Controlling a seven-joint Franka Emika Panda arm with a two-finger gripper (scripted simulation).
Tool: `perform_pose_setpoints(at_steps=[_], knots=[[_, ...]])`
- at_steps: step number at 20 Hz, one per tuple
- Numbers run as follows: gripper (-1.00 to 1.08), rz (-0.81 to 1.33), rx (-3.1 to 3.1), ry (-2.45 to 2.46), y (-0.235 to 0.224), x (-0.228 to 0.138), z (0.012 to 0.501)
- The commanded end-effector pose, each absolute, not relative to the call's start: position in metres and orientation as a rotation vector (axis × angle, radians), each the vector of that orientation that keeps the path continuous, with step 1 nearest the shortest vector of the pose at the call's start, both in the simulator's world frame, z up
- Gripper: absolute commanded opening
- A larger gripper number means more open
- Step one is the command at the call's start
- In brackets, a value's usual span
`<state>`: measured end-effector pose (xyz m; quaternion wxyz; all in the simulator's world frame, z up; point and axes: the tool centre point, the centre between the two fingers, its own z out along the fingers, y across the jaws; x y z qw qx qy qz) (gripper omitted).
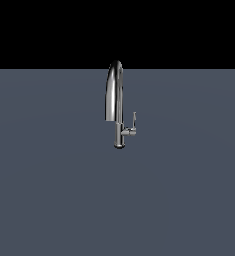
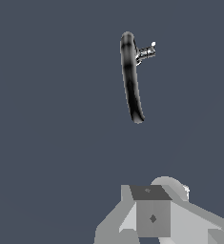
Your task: Turn on the faucet by rotating a designated handle.
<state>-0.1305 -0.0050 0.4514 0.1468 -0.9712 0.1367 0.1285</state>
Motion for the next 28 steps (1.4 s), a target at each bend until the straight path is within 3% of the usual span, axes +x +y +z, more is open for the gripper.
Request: perform_pose_setpoints(at_steps=[1,28], knots=[[-1.0,0.414,-2.741,0.447,-0.008,-0.116,0.444],[-1.0,0.85,-1.973,0.96,-0.059,0.017,0.31]])
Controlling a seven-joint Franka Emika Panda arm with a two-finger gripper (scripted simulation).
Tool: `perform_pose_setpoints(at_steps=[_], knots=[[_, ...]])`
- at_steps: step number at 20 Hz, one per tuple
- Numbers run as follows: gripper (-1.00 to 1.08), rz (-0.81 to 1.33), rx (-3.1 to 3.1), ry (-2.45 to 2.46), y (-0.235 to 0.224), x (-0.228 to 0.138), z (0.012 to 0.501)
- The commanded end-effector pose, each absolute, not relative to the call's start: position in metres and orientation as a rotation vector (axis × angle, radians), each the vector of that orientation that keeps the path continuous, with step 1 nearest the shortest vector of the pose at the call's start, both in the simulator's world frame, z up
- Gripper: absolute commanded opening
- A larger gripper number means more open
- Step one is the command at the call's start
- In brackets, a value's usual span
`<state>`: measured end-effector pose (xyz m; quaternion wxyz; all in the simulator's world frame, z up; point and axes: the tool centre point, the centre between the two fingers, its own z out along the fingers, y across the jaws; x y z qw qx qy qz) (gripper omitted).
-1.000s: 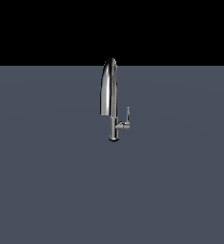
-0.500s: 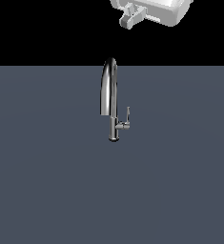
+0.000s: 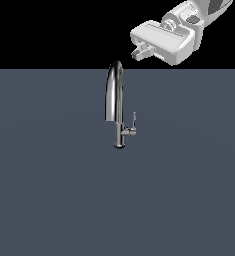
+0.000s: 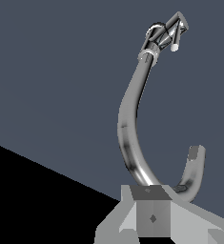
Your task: Turn on the faucet by rotating a designated handle.
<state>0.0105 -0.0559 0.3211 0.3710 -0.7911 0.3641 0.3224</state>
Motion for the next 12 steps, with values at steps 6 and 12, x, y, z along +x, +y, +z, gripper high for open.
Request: perform_pose_setpoints(at_steps=[6,12], knots=[[-1.0,0.94,-1.731,1.067,-0.069,0.037,0.26],[-1.0,1.019,-1.476,1.162,-0.074,0.05,0.206]])
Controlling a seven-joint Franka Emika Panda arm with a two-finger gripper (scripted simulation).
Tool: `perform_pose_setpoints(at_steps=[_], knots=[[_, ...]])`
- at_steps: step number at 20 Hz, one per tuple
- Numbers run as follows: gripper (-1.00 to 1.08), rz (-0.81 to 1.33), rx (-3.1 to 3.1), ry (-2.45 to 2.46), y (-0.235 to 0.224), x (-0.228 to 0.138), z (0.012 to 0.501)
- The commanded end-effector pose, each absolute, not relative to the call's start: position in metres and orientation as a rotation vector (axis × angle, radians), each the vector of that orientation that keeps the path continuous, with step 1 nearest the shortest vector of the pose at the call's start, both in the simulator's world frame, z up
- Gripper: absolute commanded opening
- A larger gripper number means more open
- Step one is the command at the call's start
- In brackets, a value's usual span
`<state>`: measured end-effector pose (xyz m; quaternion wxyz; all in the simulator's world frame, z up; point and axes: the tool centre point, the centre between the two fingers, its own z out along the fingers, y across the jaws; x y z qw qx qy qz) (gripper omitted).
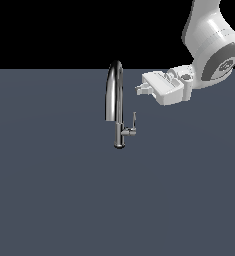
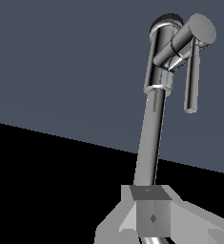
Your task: Turn on the faucet by rotating a designated handle.
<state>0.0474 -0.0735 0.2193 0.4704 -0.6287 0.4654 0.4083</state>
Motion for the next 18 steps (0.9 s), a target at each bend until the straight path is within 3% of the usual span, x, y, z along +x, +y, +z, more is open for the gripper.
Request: perform_pose_setpoints(at_steps=[1,10,18], knots=[[-1.0,1.029,-1.437,1.175,-0.074,0.052,0.198],[-1.0,1.09,-1.182,1.249,-0.07,0.056,0.143],[-1.0,1.104,-1.112,1.266,-0.067,0.056,0.128]])
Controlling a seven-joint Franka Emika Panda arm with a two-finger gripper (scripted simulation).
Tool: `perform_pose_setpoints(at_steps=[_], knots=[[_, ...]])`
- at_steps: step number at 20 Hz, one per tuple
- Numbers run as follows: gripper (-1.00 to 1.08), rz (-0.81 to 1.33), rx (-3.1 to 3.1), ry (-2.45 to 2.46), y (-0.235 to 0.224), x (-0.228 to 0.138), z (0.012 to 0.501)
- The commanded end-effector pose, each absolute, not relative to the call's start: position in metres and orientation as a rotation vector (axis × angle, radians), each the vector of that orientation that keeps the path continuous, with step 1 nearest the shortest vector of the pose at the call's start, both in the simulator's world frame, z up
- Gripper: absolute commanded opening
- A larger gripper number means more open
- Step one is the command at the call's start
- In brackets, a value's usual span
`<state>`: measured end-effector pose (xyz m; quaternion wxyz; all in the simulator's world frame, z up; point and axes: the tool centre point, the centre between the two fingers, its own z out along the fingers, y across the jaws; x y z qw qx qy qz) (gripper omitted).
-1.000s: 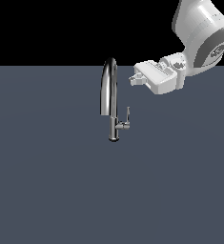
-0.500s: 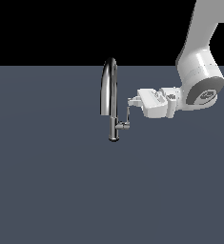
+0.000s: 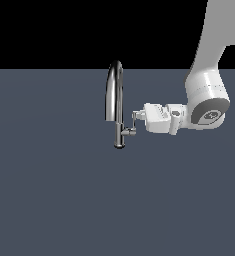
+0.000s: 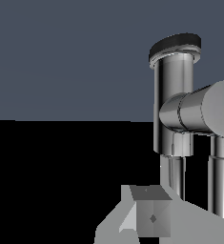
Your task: Turn on the faucet by rotating a designated handle.
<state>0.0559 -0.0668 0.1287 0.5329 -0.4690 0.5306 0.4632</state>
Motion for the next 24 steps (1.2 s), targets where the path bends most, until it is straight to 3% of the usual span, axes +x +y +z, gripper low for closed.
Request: perform_pose_setpoints(at_steps=[1,24], knots=[[-1.0,1.104,-1.112,1.266,-0.067,0.056,0.128],[-1.0,1.103,-1.114,1.266,-0.056,0.012,0.134]])
